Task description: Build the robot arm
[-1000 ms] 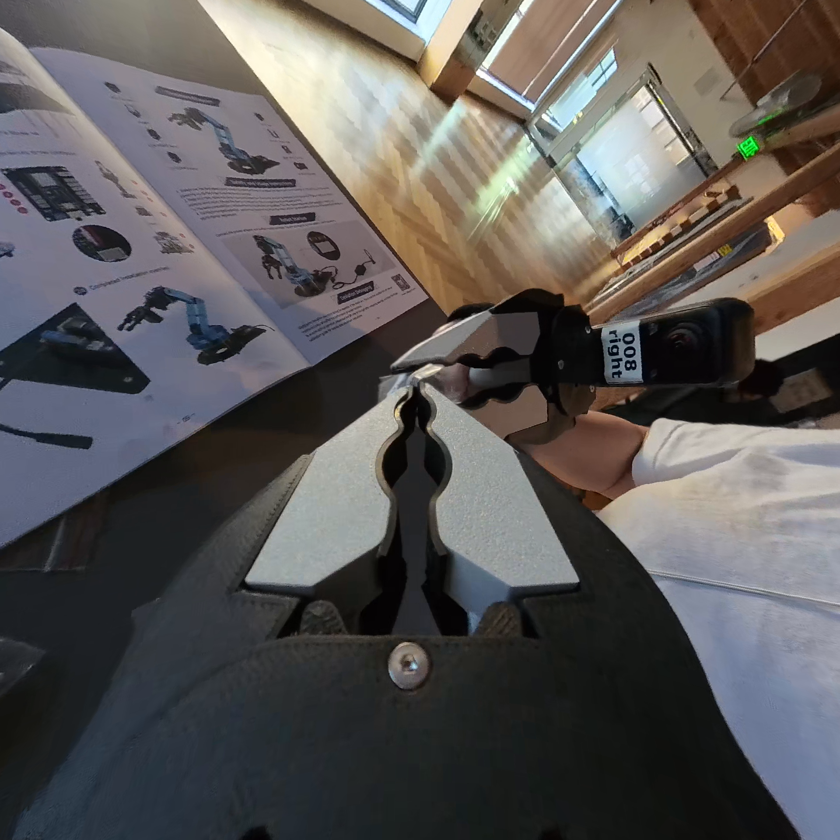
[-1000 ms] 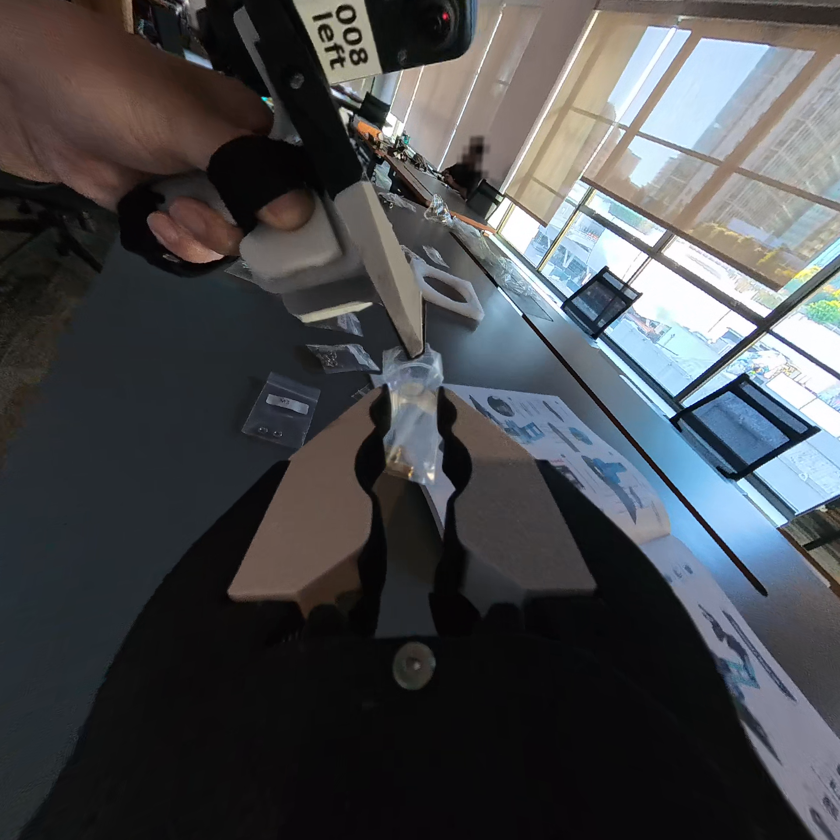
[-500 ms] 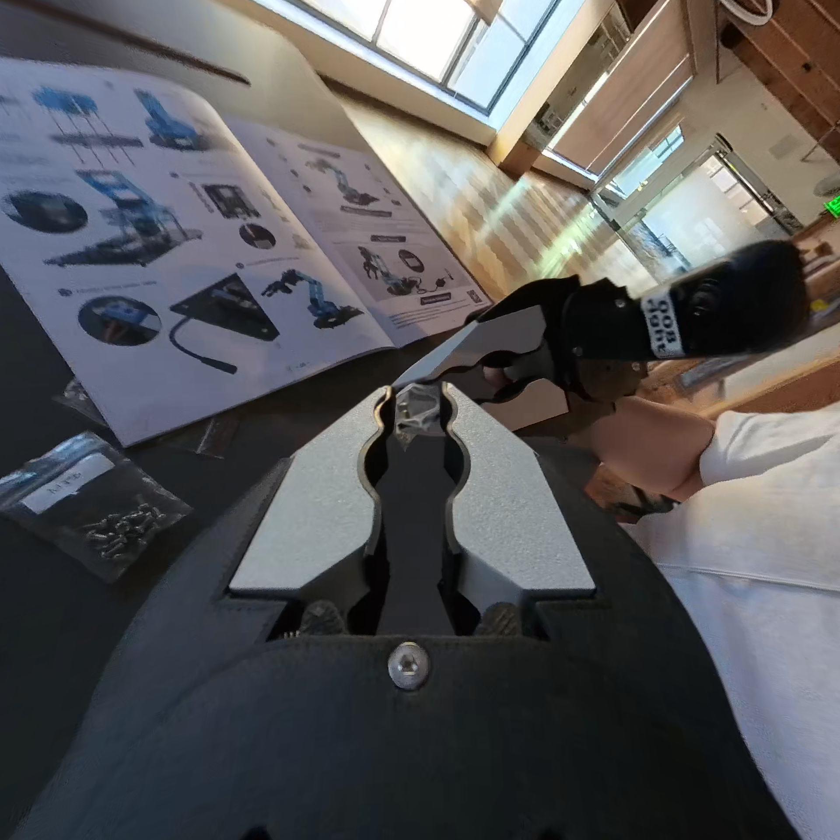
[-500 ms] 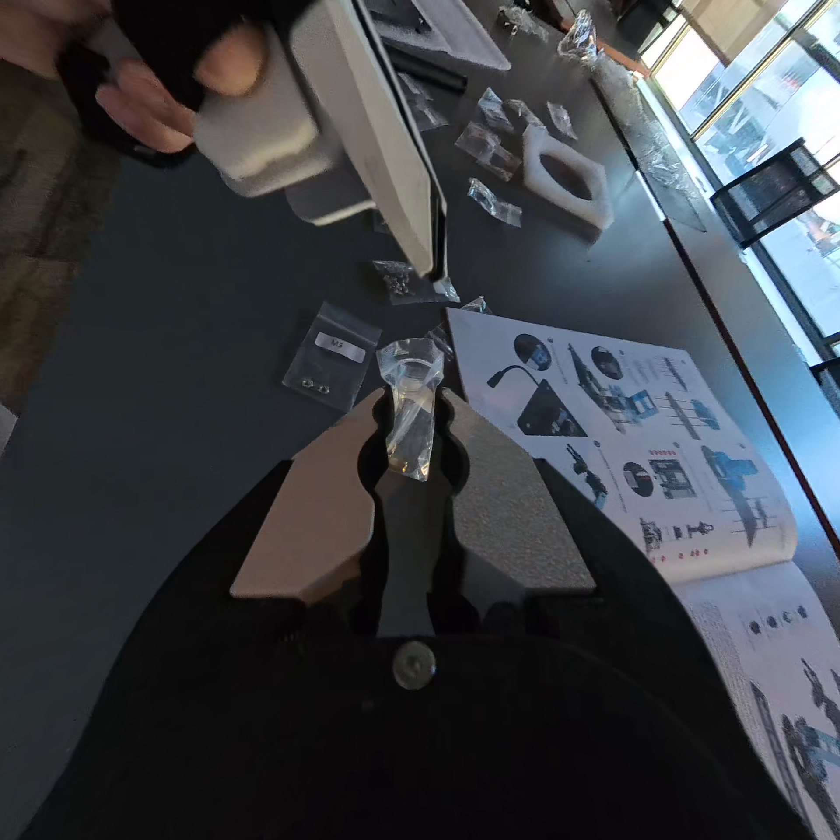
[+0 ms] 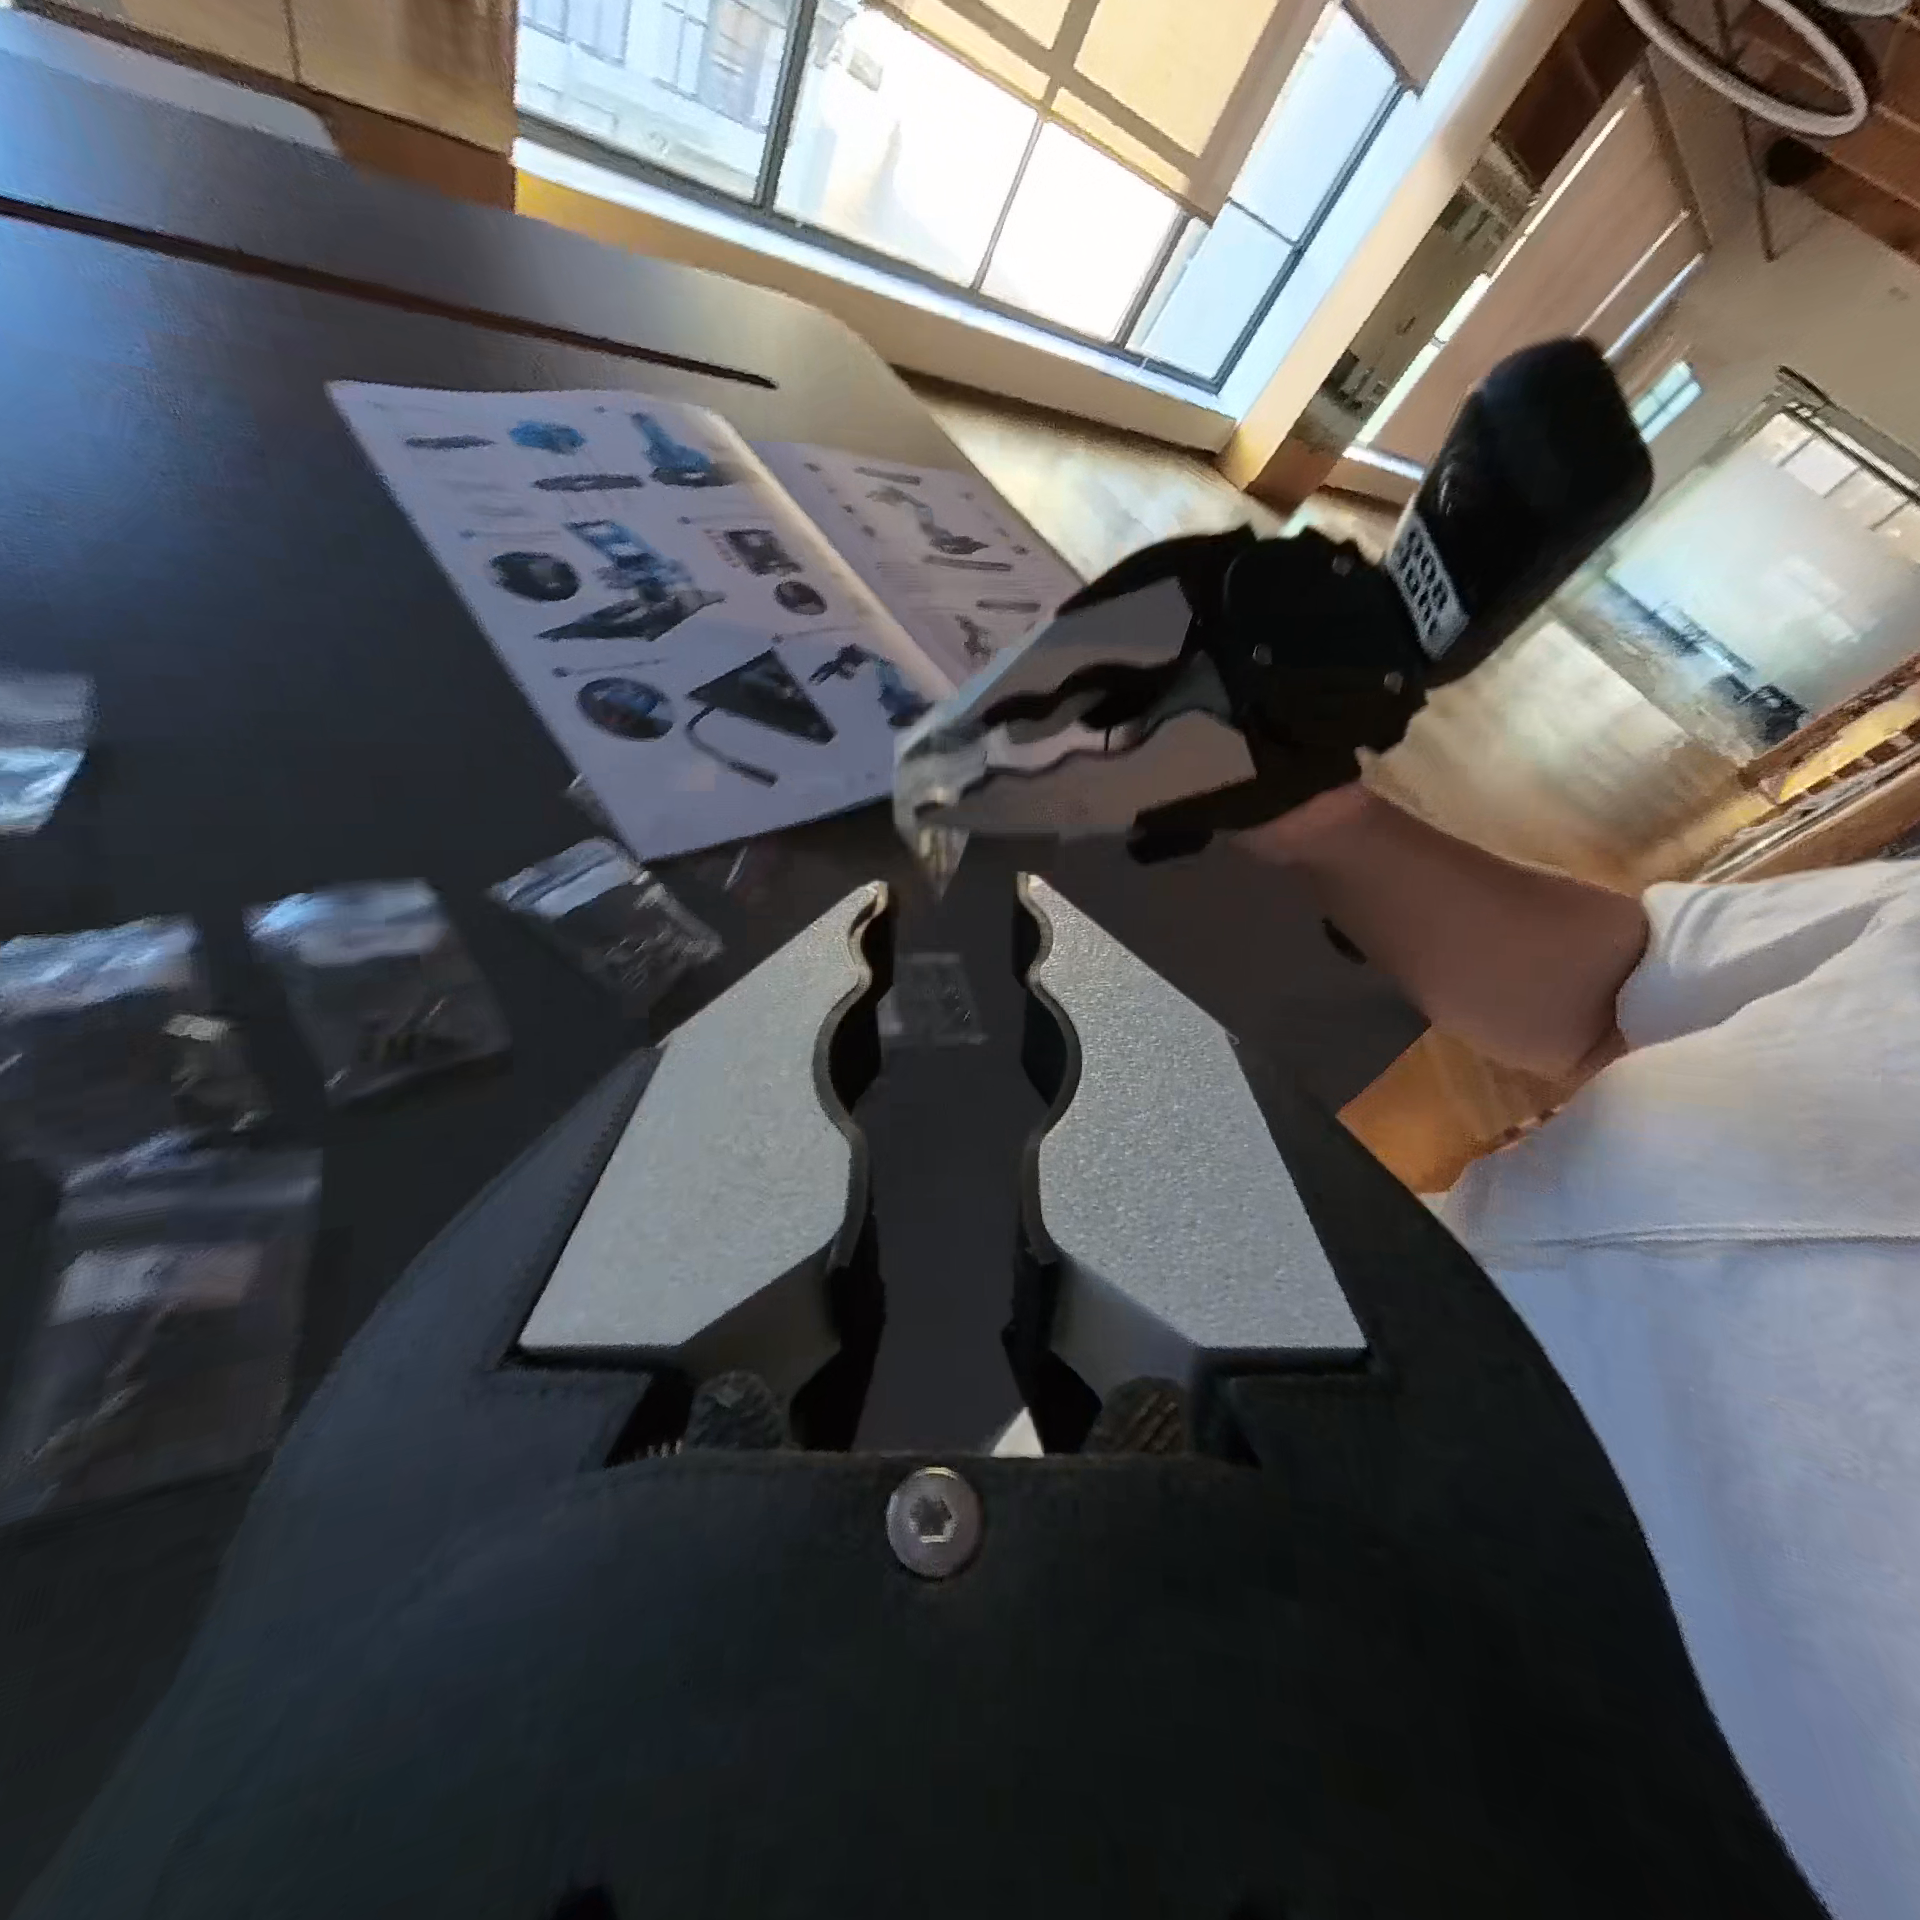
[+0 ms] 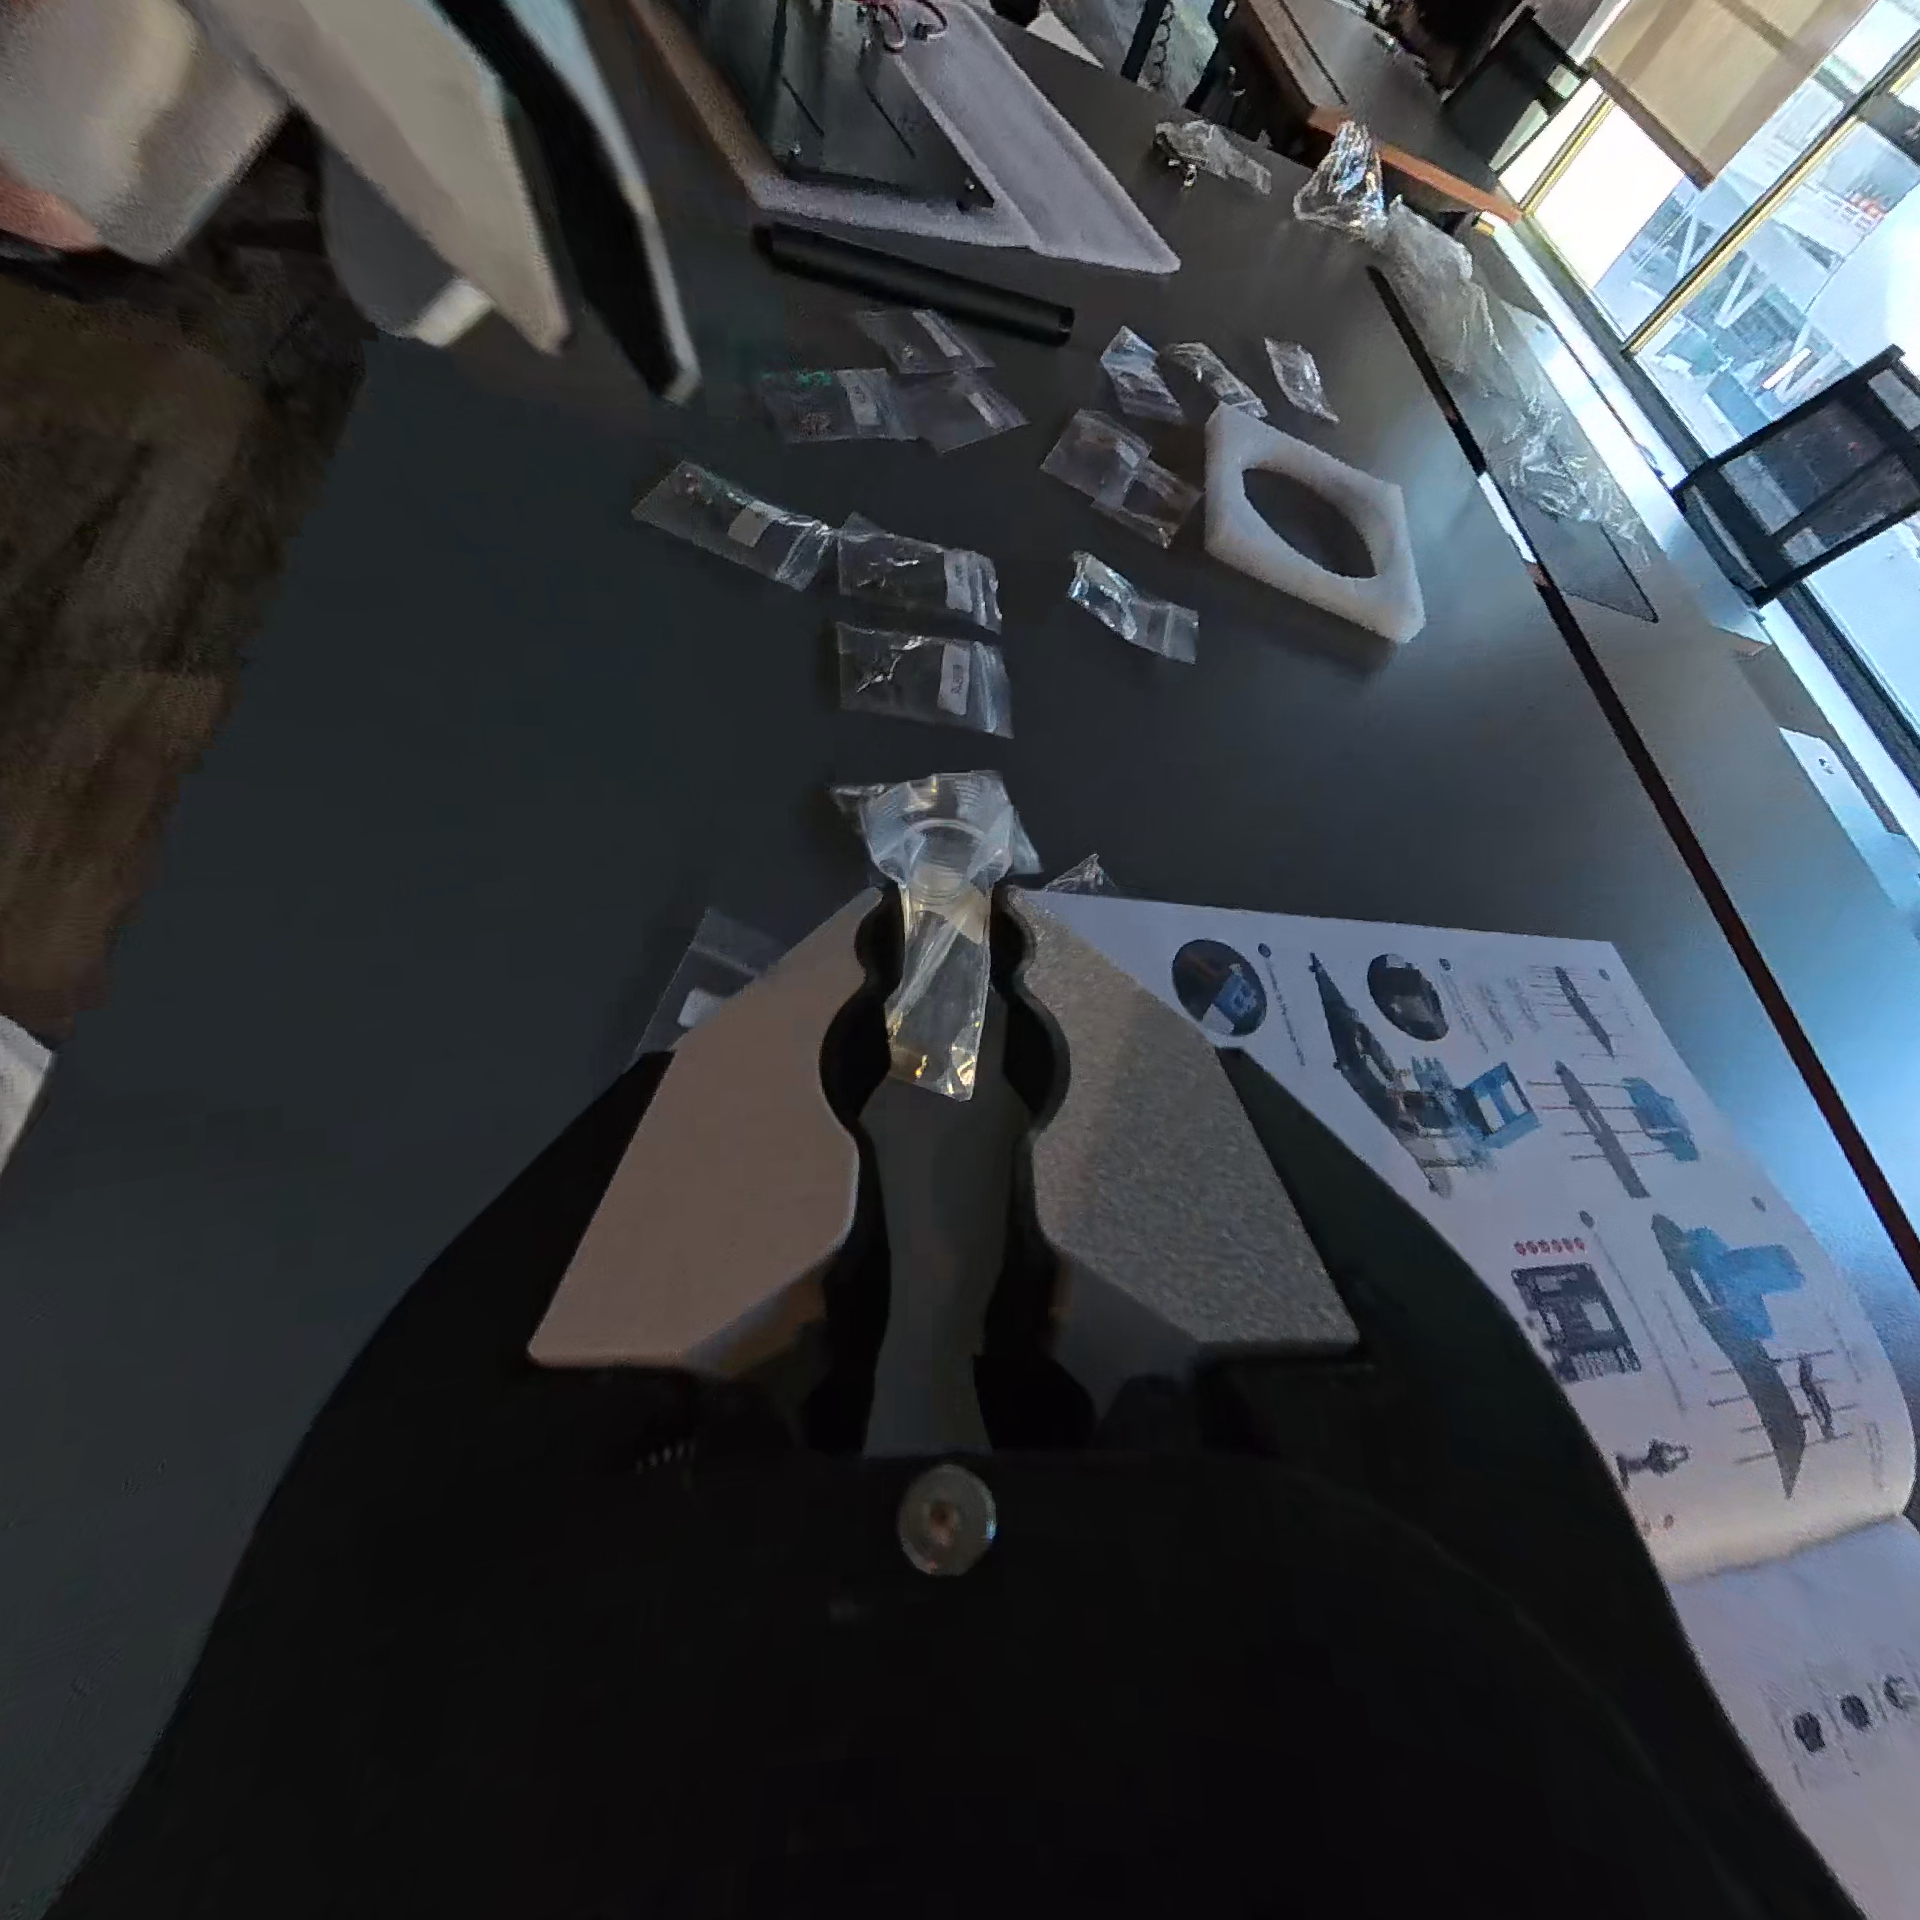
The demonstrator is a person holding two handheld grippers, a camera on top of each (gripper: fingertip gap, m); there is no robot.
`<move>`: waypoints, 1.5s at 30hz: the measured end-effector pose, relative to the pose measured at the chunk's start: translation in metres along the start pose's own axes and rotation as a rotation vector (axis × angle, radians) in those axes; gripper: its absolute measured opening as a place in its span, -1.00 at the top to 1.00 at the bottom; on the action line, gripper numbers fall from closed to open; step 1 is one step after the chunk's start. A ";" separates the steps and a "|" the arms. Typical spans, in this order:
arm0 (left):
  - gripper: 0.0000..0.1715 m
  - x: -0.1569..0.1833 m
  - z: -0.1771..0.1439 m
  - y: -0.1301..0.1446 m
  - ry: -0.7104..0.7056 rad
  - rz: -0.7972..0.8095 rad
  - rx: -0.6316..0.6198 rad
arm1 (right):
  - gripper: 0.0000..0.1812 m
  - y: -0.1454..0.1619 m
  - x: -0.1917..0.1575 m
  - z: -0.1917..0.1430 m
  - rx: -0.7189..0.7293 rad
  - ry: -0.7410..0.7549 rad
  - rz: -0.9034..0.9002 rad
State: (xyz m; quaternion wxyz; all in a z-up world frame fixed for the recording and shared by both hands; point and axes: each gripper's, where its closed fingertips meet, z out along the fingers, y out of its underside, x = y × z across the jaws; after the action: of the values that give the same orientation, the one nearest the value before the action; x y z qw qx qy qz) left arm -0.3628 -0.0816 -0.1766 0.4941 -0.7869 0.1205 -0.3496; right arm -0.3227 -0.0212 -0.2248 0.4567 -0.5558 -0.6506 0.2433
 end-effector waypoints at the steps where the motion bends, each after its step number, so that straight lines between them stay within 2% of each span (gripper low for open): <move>1: 0.77 -0.007 -0.011 0.006 -0.017 -0.001 -0.011 | 0.86 -0.001 0.003 0.004 -0.001 0.010 0.006; 8: 0.75 -0.045 -0.075 0.040 -0.136 -0.029 -0.030 | 0.86 -0.004 0.014 0.018 -0.009 0.068 0.076; 14: 0.75 -0.061 -0.101 0.043 -0.192 -0.111 0.057 | 0.88 -0.019 0.017 0.039 0.004 0.009 0.054; 19: 0.77 -0.061 -0.128 0.041 -0.201 -0.169 0.096 | 0.89 -0.055 0.018 0.071 0.073 -0.070 0.078; 25: 0.74 -0.087 -0.166 0.041 -0.256 -0.118 0.103 | 0.90 -0.108 0.015 0.124 0.167 -0.131 0.136; 30: 0.74 -0.129 -0.215 0.037 -0.229 -0.086 0.114 | 0.89 -0.153 0.025 0.199 0.135 -0.094 0.037; 36: 0.76 -0.199 -0.317 0.011 -0.174 -0.003 0.110 | 0.91 -0.205 0.049 0.332 -0.029 0.013 -0.192; 41: 0.75 -0.250 -0.408 -0.013 -0.256 0.040 0.107 | 0.91 -0.206 0.050 0.438 -0.213 -0.070 -0.271; 45: 0.75 -0.280 -0.456 -0.021 -0.275 -0.001 0.156 | 0.91 -0.201 0.050 0.484 -0.320 -0.120 -0.348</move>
State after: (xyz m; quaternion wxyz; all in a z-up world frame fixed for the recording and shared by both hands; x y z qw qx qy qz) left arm -0.8751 -0.2377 -0.1570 0.5655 -0.7865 0.0240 -0.2472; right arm -0.8403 0.0662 -0.2682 0.3585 -0.4851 -0.7928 0.0873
